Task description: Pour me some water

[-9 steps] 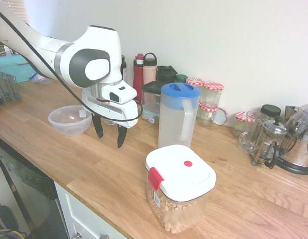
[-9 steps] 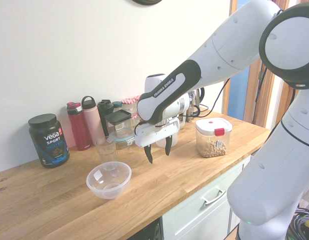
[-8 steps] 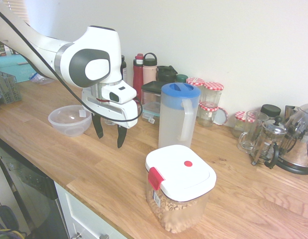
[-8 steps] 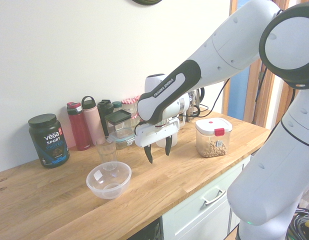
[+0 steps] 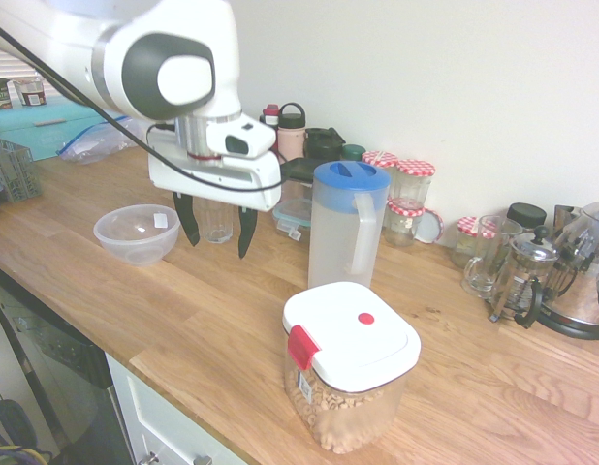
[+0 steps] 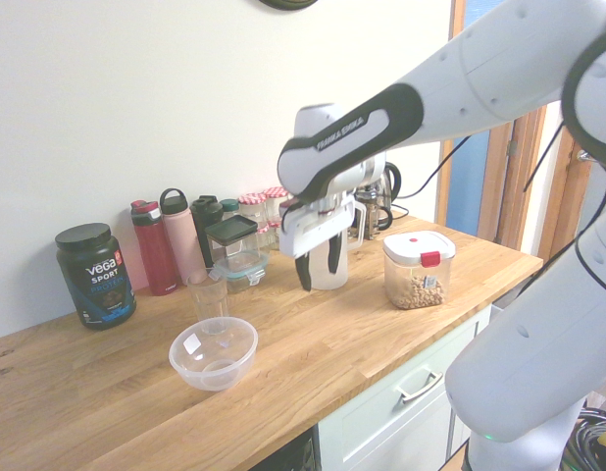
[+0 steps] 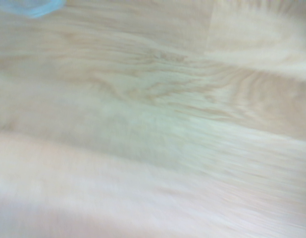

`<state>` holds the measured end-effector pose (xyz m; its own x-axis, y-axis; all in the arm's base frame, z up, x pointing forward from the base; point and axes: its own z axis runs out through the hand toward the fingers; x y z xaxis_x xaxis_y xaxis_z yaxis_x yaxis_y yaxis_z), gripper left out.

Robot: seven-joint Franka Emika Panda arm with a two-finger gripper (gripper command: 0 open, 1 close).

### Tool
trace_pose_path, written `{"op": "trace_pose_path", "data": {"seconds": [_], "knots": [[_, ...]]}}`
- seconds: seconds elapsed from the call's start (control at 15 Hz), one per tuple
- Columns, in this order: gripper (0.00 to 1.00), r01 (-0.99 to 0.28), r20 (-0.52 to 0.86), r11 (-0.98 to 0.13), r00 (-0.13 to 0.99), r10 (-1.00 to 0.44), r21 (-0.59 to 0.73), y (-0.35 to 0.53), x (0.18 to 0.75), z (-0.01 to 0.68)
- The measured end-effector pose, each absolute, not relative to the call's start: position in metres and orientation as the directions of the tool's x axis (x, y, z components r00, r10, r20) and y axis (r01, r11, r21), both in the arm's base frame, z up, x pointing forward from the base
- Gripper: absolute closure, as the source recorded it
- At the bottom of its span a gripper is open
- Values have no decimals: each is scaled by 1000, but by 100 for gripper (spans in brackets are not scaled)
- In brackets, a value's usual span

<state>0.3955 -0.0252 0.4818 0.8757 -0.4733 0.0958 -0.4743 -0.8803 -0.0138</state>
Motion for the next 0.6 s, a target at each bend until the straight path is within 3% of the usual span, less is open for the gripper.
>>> {"op": "trace_pose_path", "data": {"seconds": [0.27, 0.6], "knots": [[0, -272, 182, -962, 947, -266, 10, -91, 385, 542], [0, -259, 232, -966, 938, -256, -17, -173, 401, 577]]}}
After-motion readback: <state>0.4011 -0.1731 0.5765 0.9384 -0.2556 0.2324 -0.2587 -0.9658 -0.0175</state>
